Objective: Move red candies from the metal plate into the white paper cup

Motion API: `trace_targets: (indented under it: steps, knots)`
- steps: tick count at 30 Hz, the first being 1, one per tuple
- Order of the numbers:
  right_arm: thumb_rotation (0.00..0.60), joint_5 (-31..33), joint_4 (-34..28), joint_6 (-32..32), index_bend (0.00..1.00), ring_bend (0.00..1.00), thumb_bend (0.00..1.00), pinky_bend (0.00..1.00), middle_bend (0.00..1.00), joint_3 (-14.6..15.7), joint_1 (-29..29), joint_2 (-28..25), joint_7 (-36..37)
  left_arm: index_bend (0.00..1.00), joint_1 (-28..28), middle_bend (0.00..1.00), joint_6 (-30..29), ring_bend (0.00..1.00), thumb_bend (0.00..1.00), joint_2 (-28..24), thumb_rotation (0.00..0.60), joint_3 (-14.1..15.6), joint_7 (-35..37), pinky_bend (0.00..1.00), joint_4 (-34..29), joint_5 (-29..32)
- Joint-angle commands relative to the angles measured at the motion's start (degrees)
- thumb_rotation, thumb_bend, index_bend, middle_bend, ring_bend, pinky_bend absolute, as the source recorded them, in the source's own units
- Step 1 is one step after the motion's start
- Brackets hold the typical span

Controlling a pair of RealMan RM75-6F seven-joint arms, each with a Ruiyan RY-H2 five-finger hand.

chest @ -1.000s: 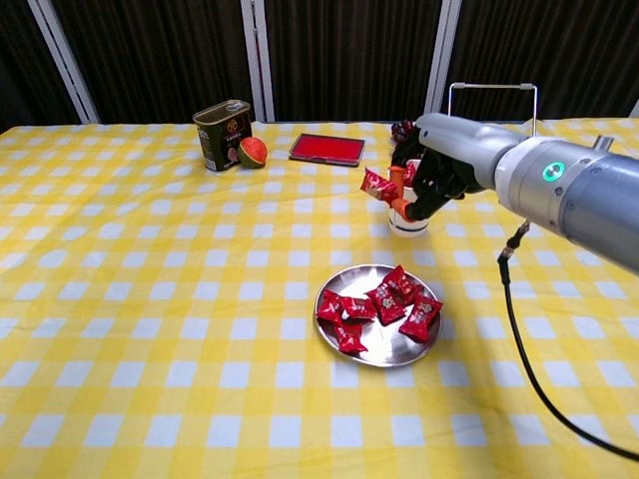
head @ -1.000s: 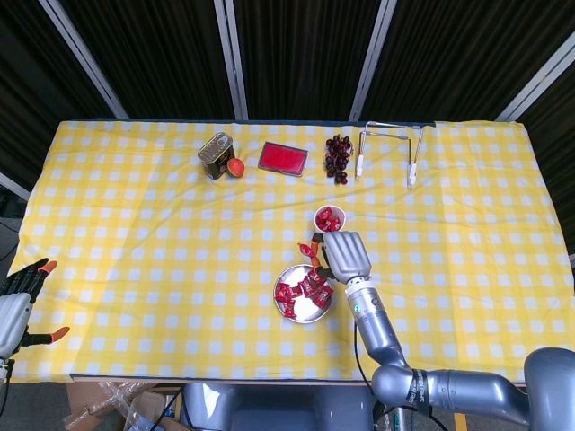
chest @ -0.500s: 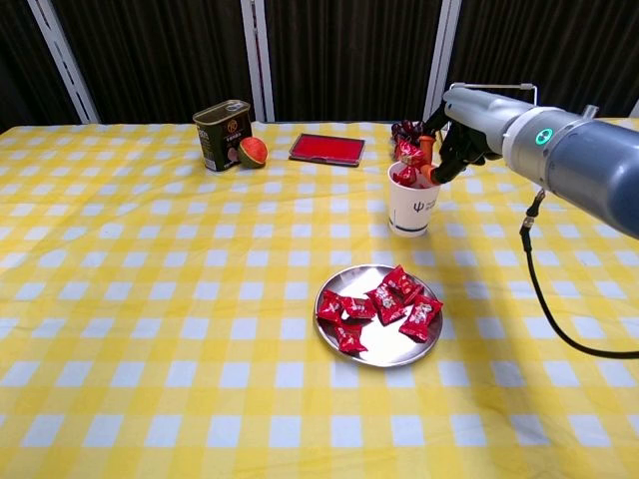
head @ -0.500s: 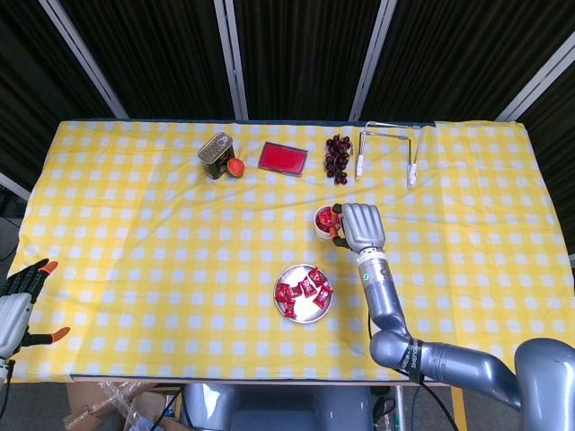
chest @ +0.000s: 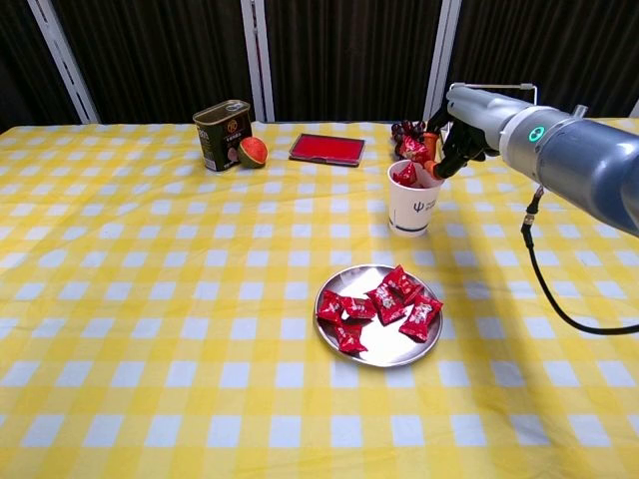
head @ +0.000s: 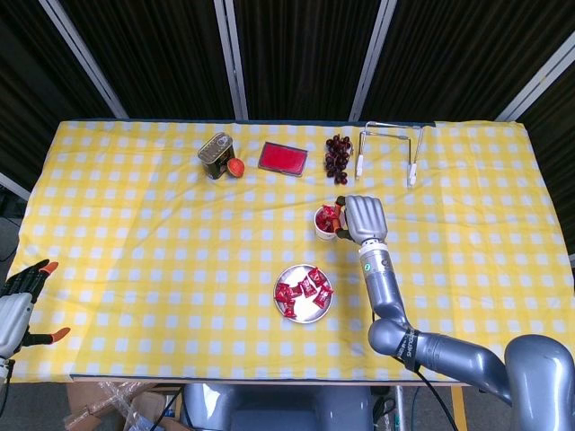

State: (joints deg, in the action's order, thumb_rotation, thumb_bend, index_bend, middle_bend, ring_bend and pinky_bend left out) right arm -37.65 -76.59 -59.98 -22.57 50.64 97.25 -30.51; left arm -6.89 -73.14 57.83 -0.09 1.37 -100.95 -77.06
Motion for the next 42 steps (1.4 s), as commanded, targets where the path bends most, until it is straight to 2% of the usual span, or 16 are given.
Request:
trace_targets:
  steps: [1, 12, 18, 26, 31, 33, 35, 42]
  knots:
    - [0.600, -0.1, -0.1, -0.3, 0.65, 0.86, 0.56, 0.98, 0.84, 0.2, -0.1, 0.1, 0.1, 0.00, 0.0, 0.00, -0.1, 0.00, 0.03, 0.0, 0.600, 0.0, 0.1, 0.00, 0.0, -0.1]
    - [0.600, 0.2, -1.0, -1.0, 0.45, 0.86, 0.57, 0.98, 0.84, 1.0, -0.6, -0.3, -0.3, 0.00, 0.1, 0.00, -0.2, 0.00, 0.03, 0.0, 0.600, 0.1, 0.0, 0.00, 0.0, -0.3]
    - [0.600, 0.2, -1.9, -1.5, 0.41, 0.86, 0.58, 0.98, 0.84, 1.1, -0.8, -0.8, -0.3, 0.00, 0.1, 0.00, -0.3, 0.00, 0.03, 0.0, 0.600, 0.1, -0.1, 0.00, -0.1, -0.2]
    - [0.600, -4.3, -10.3, -5.0, 0.41, 0.86, 0.58, 0.98, 0.84, 2.2, -3.1, -4.7, 0.7, 0.00, 0.1, 0.00, -0.5, 0.00, 0.03, 0.1, 0.600, 0.0, 0.0, 0.00, 0.1, -0.5]
    - [0.600, -7.4, -17.6, -6.5, 0.40, 0.86, 0.57, 0.98, 0.84, 5.3, -5.4, -7.2, 0.6, 0.00, 0.2, 0.00, -0.9, 0.00, 0.03, 0.2, 0.600, 0.0, 0.2, 0.00, 0.2, -0.8]
    - [0.600, -8.1, -22.4, -6.4, 0.39, 0.86, 0.53, 0.98, 0.84, 8.2, -6.7, -7.9, -0.1, 0.00, 0.3, 0.00, -1.2, 0.00, 0.03, 0.2, 0.600, 0.0, 0.2, 0.00, 0.3, -1.0]
    - [0.600, -8.5, -25.3, -7.3, 0.38, 0.86, 0.49, 0.98, 0.84, 9.9, -7.4, -8.3, -1.2, 0.00, 0.4, 0.00, -1.4, 0.00, 0.03, 0.2, 0.600, 0.1, 0.2, 0.00, 0.4, -1.3]
    - [0.600, -7.3, -27.2, -7.9, 0.38, 0.86, 0.41, 0.98, 0.84, 12.9, -8.0, -6.5, -3.9, 0.00, 0.6, 0.00, -1.8, 0.00, 0.03, 0.3, 0.600, 0.1, 0.2, 0.00, 0.5, -1.4]
